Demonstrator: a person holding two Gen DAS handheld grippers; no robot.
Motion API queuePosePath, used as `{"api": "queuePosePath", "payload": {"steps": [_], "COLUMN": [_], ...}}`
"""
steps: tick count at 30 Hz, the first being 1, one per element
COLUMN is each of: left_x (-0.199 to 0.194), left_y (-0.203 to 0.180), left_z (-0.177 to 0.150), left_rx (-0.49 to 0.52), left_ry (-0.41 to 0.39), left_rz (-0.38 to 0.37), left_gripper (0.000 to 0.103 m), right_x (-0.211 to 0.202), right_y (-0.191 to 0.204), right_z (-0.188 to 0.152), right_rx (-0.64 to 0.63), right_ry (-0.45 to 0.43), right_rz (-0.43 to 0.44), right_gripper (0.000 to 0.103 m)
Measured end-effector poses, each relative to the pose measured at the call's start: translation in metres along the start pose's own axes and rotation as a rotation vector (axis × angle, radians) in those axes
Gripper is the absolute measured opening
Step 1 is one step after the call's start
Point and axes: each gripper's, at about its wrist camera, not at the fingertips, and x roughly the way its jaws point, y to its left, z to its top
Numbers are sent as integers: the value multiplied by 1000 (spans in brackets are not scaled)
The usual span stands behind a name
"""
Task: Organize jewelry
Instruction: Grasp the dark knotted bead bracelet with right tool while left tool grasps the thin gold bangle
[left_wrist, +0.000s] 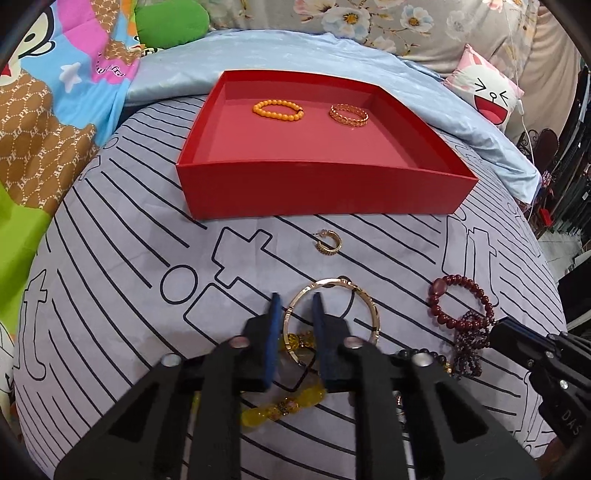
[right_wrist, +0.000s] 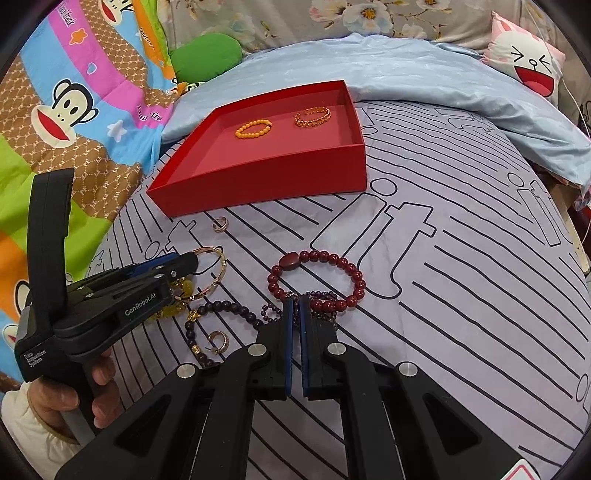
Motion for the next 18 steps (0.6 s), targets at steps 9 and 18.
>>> {"api": "queuePosePath", "payload": {"steps": [9,18], "left_x": [-17,-46], "left_y": [-1,-9], "left_z": [-1,-1], "left_rx": [-1,9], "left_ry": [-14,-46], "left_rz": [-36,-67], "left_gripper": [4,4], "right_x": [-13,-42], "right_y": [9,16], "right_z": [3,14], "right_rx": [-11,-17], "right_ry": [-24,-85], "right_rz": [24,63], "right_gripper": [4,4]}}
